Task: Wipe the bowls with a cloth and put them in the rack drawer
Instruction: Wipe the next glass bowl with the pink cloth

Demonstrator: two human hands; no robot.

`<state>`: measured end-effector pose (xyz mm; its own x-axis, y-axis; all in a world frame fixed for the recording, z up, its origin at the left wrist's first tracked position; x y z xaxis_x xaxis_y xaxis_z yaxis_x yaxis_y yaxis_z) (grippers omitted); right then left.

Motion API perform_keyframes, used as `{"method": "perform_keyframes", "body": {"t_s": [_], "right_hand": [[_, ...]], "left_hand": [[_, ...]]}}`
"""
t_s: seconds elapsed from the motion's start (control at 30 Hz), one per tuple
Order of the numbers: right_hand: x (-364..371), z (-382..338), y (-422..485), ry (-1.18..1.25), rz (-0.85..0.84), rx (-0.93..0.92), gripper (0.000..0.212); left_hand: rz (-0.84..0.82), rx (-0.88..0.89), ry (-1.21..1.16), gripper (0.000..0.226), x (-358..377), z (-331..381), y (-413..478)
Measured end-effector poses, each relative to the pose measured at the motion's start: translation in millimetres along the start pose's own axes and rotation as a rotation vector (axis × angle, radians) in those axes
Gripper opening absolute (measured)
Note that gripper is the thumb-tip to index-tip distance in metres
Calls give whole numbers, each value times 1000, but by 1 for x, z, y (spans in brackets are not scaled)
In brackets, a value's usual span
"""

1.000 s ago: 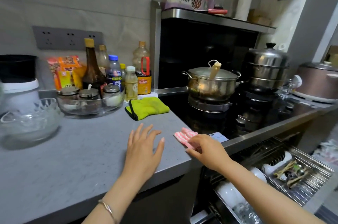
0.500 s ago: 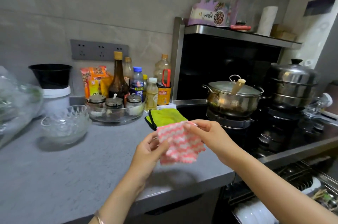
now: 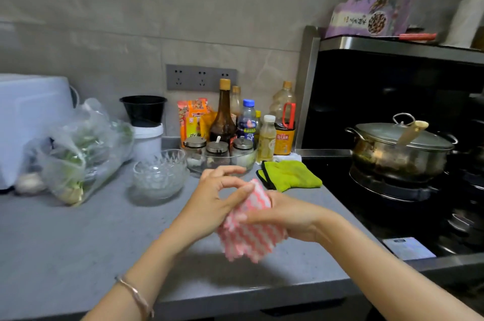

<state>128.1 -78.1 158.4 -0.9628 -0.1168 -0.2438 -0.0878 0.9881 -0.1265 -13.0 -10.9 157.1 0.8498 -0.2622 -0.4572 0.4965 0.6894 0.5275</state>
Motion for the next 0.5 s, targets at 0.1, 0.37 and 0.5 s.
{"method": "perform_keyframes", "body": {"t_s": [0.1, 0.37, 0.5], "right_hand": [[20, -1, 24, 82, 30, 52, 14], [37, 4, 62, 381, 107, 181, 6], [43, 8, 75, 385, 116, 214, 22]], "left_hand": [[27, -95, -58, 16, -15, -18, 10], [227, -224, 494, 54, -123, -115, 29], [83, -239, 572, 45, -131, -149, 30]]}}
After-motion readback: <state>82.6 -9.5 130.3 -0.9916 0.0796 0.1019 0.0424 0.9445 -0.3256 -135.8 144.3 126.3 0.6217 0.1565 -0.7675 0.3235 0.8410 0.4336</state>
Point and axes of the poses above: each hand's wrist, its own y-axis towards the middle knuckle, its own x-axis out of the palm, z = x × y, the point moved 2 cm from there along y, towards the middle knuckle, and after that the axes turned 5 degrees about z, right-handed, at the moved point
